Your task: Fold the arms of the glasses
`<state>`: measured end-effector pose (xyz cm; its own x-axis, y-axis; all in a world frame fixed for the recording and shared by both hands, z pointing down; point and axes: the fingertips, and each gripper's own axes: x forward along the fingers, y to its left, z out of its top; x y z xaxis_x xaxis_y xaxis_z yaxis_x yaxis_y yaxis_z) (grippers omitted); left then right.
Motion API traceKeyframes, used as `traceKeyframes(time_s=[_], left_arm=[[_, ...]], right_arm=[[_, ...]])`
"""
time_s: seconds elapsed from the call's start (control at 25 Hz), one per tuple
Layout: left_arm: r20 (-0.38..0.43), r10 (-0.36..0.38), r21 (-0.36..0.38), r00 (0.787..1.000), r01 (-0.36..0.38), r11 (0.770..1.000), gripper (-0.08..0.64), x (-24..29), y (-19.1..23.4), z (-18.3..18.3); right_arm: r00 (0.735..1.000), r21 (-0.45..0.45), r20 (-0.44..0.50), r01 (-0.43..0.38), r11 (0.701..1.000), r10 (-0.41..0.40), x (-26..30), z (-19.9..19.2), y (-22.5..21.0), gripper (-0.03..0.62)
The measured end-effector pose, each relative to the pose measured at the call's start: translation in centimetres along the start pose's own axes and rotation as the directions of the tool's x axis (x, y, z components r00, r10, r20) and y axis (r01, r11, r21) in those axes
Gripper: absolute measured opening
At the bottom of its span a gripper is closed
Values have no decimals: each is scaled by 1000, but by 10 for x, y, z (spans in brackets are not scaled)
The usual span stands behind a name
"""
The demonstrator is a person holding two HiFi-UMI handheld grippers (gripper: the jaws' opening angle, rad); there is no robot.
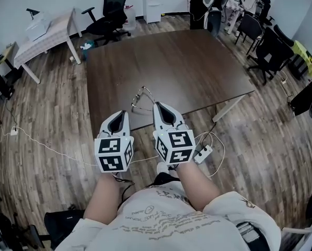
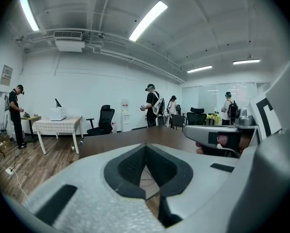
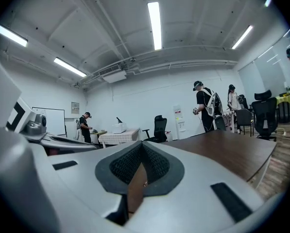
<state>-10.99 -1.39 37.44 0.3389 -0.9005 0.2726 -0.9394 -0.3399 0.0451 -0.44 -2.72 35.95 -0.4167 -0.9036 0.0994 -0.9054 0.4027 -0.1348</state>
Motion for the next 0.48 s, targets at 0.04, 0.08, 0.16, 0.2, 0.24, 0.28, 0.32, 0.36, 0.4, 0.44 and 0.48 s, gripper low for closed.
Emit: traceKeyframes(time_s=[0.04,0.08,0.16,0.2,0.24,0.28,0.32,0.36,0.4,0.44,0.48], left_arm=[[-10,6,1,1000,-6,1000,14,13,-1,1],[-20,12,4,1000,-12,1000,14,25,-3,3],[-40,24,12,999,-23,1000,14,50,-6,5],[-48,30,15,998,-29,999,14,62,-7,6],[-55,36,16,998,-35,999,15,73,-8,8],[-63,43,16,997,-42,999,15,84,-8,9],[-72,51,15,996,-50,999,15,95,-10,9],[-83,56,14,995,-55,998,15,105,-11,9],[-97,56,13,994,-55,998,15,114,-14,8],[-116,50,13,992,-49,999,15,123,-17,6],[-138,41,13,990,-39,999,15,132,-19,2]], right_arm=[[1000,-1,-6,-7,1000,7,8,1,-9,14],[1000,-2,-11,-15,1000,15,15,2,-17,14],[999,0,-23,-31,1000,31,31,4,-34,14],[999,3,-31,-40,999,40,39,3,-43,14],[998,5,-42,-50,999,50,47,2,-51,14],[997,7,-55,-61,998,61,55,1,-58,14],[995,8,-70,-75,997,75,62,-2,-65,14],[992,11,-86,-92,996,92,68,-5,-72,14],[988,15,-103,-111,994,112,73,-8,-78,14],[984,23,-118,-131,991,133,78,-11,-84,14],[980,30,-131,-147,989,150,83,-13,-90,14]])
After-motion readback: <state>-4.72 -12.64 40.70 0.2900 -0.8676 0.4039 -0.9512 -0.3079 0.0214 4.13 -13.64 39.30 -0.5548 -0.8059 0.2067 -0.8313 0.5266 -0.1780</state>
